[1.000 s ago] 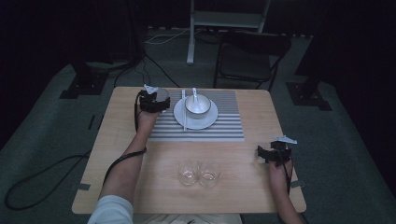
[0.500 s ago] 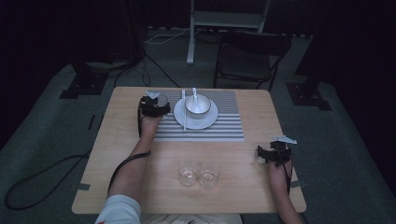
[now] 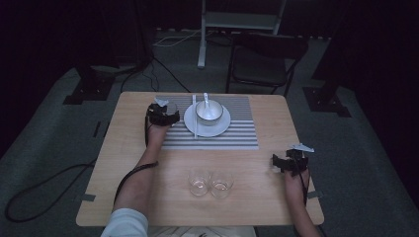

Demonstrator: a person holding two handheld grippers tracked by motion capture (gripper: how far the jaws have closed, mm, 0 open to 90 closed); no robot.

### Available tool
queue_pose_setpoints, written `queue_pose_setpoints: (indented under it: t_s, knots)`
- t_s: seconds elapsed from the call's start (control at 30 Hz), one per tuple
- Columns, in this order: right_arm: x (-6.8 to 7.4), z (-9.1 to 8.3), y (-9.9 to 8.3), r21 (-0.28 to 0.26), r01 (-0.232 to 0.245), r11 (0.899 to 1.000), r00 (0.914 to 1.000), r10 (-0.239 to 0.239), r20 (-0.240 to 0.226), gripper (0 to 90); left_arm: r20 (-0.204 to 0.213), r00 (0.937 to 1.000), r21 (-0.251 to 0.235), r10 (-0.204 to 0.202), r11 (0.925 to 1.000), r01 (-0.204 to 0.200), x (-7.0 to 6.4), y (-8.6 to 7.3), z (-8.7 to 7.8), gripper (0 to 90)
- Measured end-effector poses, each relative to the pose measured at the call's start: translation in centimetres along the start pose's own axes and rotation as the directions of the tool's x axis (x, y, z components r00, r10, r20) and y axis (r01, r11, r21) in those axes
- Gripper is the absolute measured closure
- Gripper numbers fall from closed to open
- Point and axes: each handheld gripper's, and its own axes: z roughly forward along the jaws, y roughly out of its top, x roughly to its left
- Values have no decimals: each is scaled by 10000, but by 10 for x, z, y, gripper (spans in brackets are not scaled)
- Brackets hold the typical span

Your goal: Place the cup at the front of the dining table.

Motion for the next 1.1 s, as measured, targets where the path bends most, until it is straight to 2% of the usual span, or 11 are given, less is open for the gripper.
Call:
queue_pose_setpoints:
  t_s: [0.1, 0.17, 0.2, 0.27, 0.4, 0.47, 0.53, 0.77, 0.93, 1.0, 1.1]
  knots:
    - [0, 0, 0, 4, 16, 10000, 10000, -16, 9, 139, 89, 9998, 188, -191, 9996, 190, 1, 2, -1, 196]
    - [0, 0, 0, 4, 8, 10000, 10000, -8, 5, 139, 553, 9972, 258, -494, 9985, 481, 4, 3, -2, 167]
    - [0, 0, 0, 2, -2, 10000, 10000, 2, 5, 139, 730, 9960, 399, -522, 9980, 494, 5, 3, -1, 112]
    - [0, 0, 0, 8, -18, 10000, 10000, 18, 18, 139, 612, 9975, 569, -357, 9979, 322, 4, 3, -2, 98]
    - [0, 0, 0, 10, 10, 10000, 10000, -10, 37, 139, 486, 9975, 680, -522, 9965, 488, 4, 2, -4, 97]
    - [0, 0, 0, 13, 11, 10000, 10000, -11, 39, 139, 827, 9943, 814, -679, 9948, 612, 6, 2, -3, 43]
    - [0, 0, 0, 12, -13, 10000, 10000, 13, 37, 139, 964, 9935, 913, -604, 9945, 516, 5, 1, -3, 15]
    - [0, 0, 0, 17, 6, 10000, 10000, -6, 56, 139, 589, 9978, 935, -304, 9953, 248, 2, -2, -9, 16]
    - [0, 0, 0, 20, 4, 10000, 10000, -4, 60, 139, 497, 9984, 954, -256, 9952, 208, 6, -3, -16, 16]
    - [0, 0, 0, 22, 1, 10000, 10000, -1, 63, 138, 627, 9974, 907, -351, 9954, 294, 9, -5, -20, 16]
    - [0, 0, 0, 23, -7, 10000, 10000, 7, 71, 139, 578, 9982, 883, -154, 9960, 102, 9, -8, -23, 17]
